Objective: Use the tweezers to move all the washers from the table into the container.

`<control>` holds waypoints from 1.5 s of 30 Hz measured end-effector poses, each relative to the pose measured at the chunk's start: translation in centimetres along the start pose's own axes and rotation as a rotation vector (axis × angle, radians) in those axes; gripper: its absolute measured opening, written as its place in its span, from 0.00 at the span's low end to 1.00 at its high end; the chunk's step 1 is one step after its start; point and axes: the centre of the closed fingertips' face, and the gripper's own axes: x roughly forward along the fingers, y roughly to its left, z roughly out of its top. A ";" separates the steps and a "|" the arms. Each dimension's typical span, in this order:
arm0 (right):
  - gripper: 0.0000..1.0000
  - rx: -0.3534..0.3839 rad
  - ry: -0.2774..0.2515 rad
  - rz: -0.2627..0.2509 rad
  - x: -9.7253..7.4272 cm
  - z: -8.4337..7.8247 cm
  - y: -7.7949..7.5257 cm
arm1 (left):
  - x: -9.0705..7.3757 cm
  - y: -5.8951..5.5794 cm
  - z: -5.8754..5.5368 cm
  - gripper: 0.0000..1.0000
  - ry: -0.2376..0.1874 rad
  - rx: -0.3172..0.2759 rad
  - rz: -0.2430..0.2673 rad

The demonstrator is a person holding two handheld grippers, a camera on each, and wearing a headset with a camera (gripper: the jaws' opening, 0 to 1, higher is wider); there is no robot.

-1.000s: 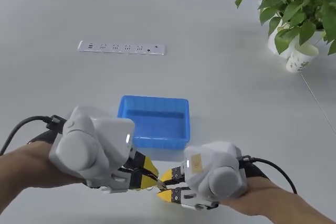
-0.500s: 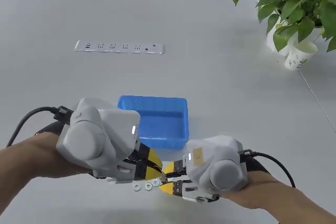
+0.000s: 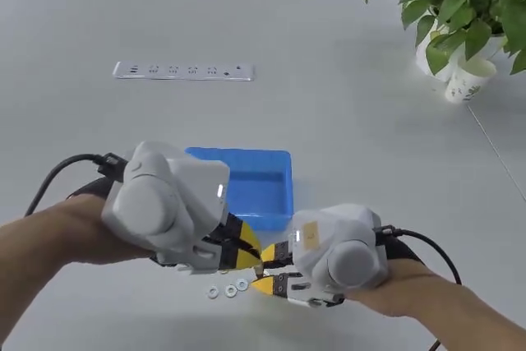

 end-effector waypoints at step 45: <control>0.10 0.095 0.002 -0.004 -0.3 -0.8 -0.3 | 1.0 0.7 0.5 0.06 -0.005 -0.007 -0.047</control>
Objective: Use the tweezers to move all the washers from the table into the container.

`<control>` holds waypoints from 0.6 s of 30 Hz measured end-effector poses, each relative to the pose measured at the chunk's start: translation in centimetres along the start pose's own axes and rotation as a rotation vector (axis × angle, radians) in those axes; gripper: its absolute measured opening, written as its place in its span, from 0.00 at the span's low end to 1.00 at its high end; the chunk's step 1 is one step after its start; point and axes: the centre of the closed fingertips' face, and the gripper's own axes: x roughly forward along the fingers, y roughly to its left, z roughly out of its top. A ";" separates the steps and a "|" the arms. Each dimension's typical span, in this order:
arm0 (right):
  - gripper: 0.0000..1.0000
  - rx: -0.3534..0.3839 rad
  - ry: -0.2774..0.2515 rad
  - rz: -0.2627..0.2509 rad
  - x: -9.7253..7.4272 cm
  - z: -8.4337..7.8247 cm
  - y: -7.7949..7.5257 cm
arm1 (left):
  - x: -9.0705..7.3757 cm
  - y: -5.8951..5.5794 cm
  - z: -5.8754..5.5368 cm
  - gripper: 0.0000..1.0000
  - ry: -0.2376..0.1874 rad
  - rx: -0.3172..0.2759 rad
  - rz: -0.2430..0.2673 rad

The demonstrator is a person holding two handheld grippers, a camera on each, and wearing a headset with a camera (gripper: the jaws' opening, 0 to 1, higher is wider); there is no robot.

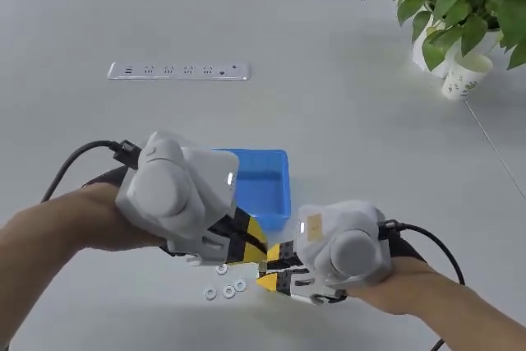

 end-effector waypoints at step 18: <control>0.10 -0.002 0.012 0.001 -0.4 0.0 0.0 | -0.2 -0.1 0.3 0.06 0.011 0.015 -0.006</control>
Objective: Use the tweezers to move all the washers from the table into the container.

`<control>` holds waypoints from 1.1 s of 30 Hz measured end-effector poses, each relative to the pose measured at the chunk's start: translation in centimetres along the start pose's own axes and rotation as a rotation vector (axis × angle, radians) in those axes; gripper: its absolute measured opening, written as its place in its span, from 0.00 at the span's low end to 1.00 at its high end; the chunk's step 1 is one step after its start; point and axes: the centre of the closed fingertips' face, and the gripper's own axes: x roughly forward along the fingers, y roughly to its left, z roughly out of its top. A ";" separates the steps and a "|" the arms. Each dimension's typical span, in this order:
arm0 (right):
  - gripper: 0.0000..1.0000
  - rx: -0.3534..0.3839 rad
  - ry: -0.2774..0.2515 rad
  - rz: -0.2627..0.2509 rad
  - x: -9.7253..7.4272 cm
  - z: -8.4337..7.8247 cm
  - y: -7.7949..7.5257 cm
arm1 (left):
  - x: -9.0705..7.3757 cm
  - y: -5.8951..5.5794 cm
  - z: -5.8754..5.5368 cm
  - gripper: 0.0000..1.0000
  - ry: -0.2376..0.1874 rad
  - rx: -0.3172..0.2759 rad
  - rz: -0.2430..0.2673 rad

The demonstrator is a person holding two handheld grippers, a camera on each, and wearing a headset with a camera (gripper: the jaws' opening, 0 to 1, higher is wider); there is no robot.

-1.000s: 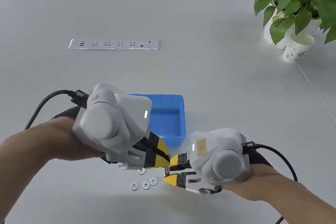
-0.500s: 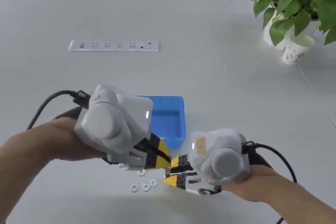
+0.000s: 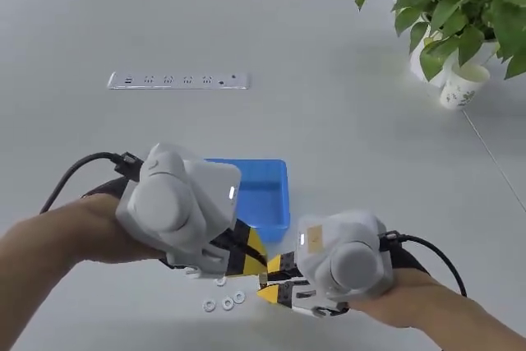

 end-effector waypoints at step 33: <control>0.10 -0.020 -0.030 -0.006 -2.7 4.3 -1.7 | -4.3 1.8 2.3 0.06 -0.039 -0.002 0.043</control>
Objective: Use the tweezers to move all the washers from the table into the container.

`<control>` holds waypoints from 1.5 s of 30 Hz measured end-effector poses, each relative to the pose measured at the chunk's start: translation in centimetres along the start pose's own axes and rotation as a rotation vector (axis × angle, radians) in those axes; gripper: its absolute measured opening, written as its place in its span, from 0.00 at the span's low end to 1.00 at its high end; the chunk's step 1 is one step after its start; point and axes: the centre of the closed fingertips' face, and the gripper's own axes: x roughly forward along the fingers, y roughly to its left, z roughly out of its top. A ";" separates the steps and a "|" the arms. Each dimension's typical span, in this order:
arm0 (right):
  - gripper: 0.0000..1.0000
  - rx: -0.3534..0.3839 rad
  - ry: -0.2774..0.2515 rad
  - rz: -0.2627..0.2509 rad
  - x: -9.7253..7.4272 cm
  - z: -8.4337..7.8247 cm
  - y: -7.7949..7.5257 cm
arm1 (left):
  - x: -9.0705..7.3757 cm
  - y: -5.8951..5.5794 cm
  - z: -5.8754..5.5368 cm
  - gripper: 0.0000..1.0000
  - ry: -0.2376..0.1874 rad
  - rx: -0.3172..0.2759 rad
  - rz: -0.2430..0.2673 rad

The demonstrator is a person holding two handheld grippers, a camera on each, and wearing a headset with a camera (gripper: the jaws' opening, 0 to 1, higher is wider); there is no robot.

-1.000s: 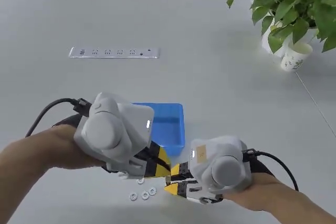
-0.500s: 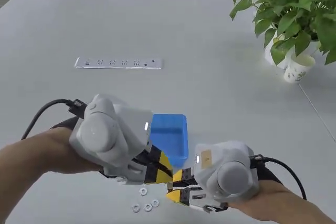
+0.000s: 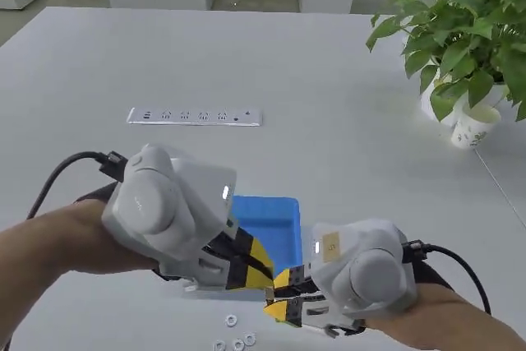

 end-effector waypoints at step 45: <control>0.10 0.008 0.003 -0.054 2.0 -0.3 -9.0 | 0.3 8.1 -1.9 0.06 0.052 0.039 0.031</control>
